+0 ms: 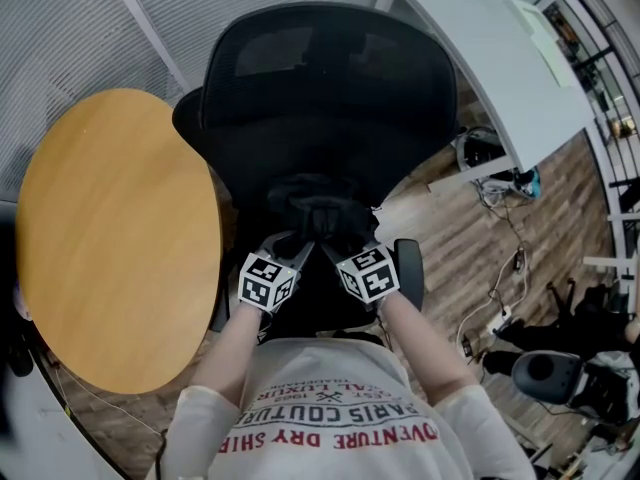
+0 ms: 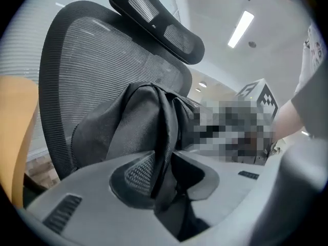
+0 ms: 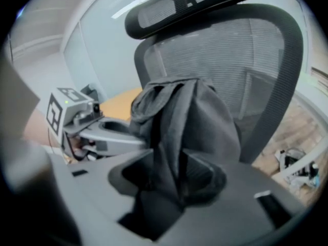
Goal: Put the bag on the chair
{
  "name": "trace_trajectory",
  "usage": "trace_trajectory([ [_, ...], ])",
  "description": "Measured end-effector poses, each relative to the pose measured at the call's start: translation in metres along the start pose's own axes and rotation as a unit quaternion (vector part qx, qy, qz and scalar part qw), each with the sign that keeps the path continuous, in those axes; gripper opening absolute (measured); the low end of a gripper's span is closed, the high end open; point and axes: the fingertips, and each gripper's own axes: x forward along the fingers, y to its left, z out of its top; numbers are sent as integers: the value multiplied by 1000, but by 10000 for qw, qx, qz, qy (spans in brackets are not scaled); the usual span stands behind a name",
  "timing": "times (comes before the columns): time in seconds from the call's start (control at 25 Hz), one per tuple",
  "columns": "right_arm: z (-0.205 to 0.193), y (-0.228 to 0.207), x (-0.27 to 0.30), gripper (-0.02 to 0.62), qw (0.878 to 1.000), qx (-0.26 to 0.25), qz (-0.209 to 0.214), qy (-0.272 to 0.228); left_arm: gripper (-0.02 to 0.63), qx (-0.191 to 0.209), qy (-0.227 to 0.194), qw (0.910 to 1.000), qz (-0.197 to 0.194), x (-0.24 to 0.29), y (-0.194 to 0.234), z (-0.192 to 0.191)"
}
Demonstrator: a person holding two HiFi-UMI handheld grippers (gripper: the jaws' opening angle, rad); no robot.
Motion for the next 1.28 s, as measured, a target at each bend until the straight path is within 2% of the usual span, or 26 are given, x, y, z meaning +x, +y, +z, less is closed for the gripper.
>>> trace_trajectory([
  [0.04,-2,0,-2,198,10000,43,-59,30,125,81,21,9999,106,-1,1,-1],
  [0.2,-7,-3,-22,224,9993,118,-356,-6,213,206,-108,9979,607,-13,-1,2],
  [0.36,4,3,-46,222,9993,47,-226,-283,235,-235,-685,9932,912,-28,-2,25],
  [0.4,10,3,-52,211,9988,-24,-258,-415,235,-302,-816,9914,977,-31,-2,33],
  [0.44,17,3,-60,173,9977,-114,-342,-578,235,-305,-915,9899,1037,-34,-3,40],
  [0.48,24,2,-69,107,9959,-209,-445,-759,235,-250,-987,9891,1068,-39,-6,47],
  [0.52,32,3,-78,59,9938,-291,-520,-941,219,-146,-1054,9887,1052,-44,-12,55],
  [0.56,41,5,-87,49,9917,-350,-525,-1122,192,-9,-1140,9885,995,-49,-21,64],
  [0.64,64,13,-100,41,9871,-429,-344,-1504,170,303,-1358,9864,869,-60,-36,87],
  [0.72,85,22,-112,35,9812,-579,-141,-1837,88,611,-1579,9824,788,-72,-51,109],
  [0.8,99,32,-128,32,9740,-788,-7,-2125,44,857,-1792,9777,687,-84,-69,128],
  [0.92,119,44,-154,29,9626,-989,113,-2519,35,1218,-2030,9699,575,-102,-91,150],
  [1.04,139,53,-181,28,9518,-1048,168,-2876,31,1637,-2188,9594,705,-122,-106,170],
  [1.16,148,63,-209,28,9406,-1219,171,-3166,31,1702,-2454,9509,816,-147,-126,192],
  [1.28,159,70,-233,28,9268,-1400,140,-3483,31,1860,-2780,9387,839,-168,-137,216],
])
